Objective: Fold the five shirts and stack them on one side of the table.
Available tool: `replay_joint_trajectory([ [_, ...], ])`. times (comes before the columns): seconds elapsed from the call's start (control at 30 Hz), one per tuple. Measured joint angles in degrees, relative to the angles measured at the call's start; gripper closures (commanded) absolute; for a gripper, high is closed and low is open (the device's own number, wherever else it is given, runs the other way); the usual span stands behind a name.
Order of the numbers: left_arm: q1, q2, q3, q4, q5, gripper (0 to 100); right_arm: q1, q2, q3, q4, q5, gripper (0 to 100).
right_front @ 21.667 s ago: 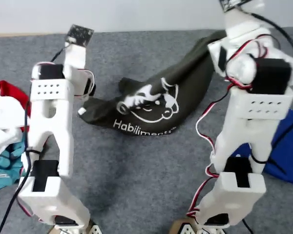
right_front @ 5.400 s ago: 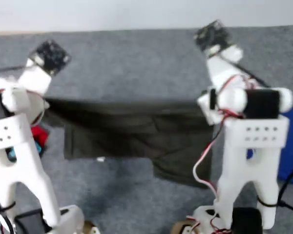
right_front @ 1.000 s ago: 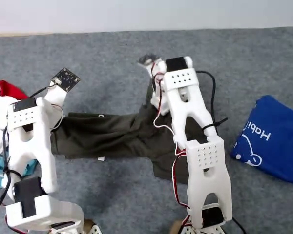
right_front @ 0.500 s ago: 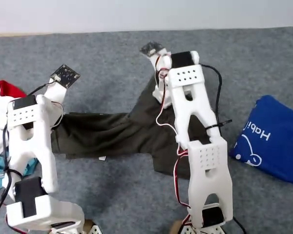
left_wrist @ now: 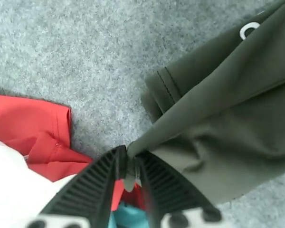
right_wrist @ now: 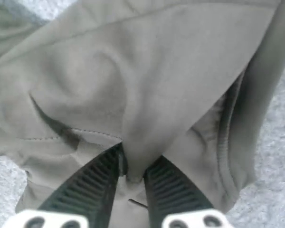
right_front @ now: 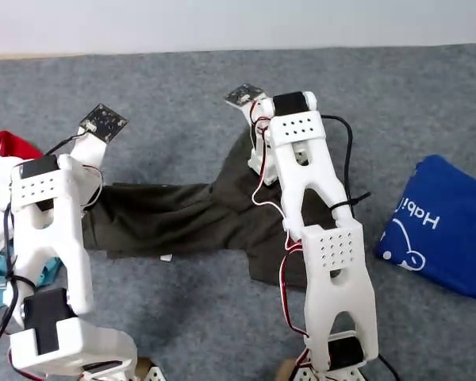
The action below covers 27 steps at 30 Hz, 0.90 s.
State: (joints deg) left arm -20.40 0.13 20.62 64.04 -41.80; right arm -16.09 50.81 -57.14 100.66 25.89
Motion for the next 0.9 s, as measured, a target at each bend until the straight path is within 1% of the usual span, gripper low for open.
replay_joint_trajectory([
  [0.13, 0.0, 0.0, 0.0, 0.0, 0.0, 99, -0.09, 0.0, -6.33, 0.0, 0.53, 98.8],
  [0.23, 0.09, 0.0, 0.0, 0.0, 0.18, 99, -0.09, -1.76, -8.26, 0.0, 0.7, 98.8],
  [0.37, 0.26, 0.0, 0.0, 0.0, 0.18, 99, -0.09, -4.22, -8.35, 0.0, 0.7, 98.7],
  [0.47, 0.88, 0.0, 0.0, 0.0, 0.18, 99, -0.09, -4.22, -5.36, 0.0, 0.7, 95.5],
  [0.6, 2.46, 0.0, 0.0, 0.0, 0.18, 99, -0.26, -0.79, -3.16, 0.0, 0.7, 93.6],
  [0.7, 2.99, 0.0, 0.0, 0.0, 0.18, 99, -0.79, 0.09, -3.08, 0.0, 0.7, 93.9],
  [0.8, 3.08, 0.0, 0.0, 0.0, 0.18, 99, -1.05, 0.09, -3.08, 0.0, 0.7, 98.8],
  [0.9, 3.08, 0.0, 0.0, 0.0, 0.18, 99, -1.41, 0.09, -3.08, 0.0, 1.05, 98.7],
])
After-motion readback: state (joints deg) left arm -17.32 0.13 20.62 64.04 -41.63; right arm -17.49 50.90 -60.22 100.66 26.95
